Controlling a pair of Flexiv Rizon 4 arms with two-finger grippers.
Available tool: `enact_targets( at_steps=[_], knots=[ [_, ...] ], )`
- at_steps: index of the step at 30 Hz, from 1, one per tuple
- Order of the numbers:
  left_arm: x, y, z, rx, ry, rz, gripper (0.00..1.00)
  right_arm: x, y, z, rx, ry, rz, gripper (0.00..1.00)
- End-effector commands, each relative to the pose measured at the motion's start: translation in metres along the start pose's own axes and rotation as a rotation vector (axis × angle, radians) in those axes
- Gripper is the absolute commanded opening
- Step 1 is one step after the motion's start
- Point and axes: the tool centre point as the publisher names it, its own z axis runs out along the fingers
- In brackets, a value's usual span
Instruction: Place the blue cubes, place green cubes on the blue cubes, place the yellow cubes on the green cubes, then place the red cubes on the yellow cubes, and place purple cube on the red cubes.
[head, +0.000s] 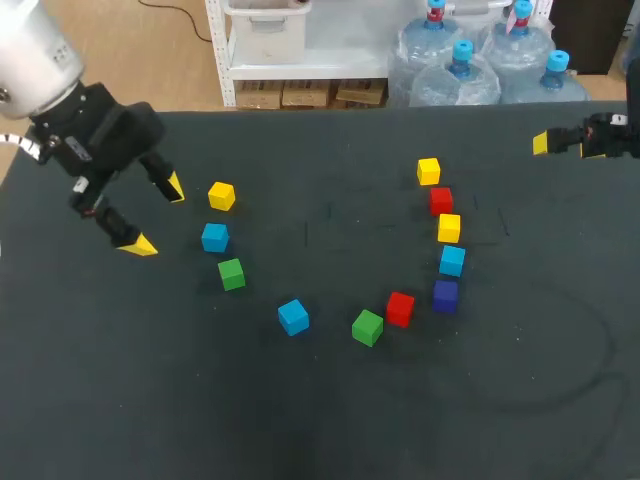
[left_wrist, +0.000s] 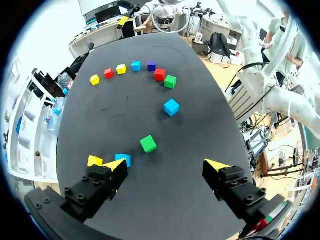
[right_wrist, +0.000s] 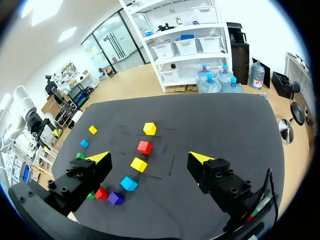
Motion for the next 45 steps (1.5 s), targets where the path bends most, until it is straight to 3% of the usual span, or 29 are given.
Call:
enact_targets(
  at_steps=[1,18,23,26,38,45],
  knots=[
    [0.000,0.004,0.000,0.019,0.002,0.001,1.00,0.000,0.000,0.000,0.003,0.000,0.001,1.00],
    [0.000,0.004,0.000,0.019,0.002,0.001,1.00,0.000,0.000,0.000,0.003,0.000,0.001,1.00],
    [-0.008,0.014,0.008,0.061,0.162,0.107,1.00,0.000,0.000,0.000,0.003,0.000,0.001,1.00],
    [-0.014,0.018,0.013,0.077,0.216,0.189,1.00,0.000,0.000,0.000,0.003,0.000,0.001,1.00],
    [-0.047,0.012,0.045,0.171,0.291,0.462,1.00,0.000,0.000,0.000,0.003,0.000,0.001,1.00],
    [-0.062,0.007,0.066,0.191,0.289,0.516,1.00,0.000,0.000,0.000,0.003,0.000,0.001,1.00]
  ],
)
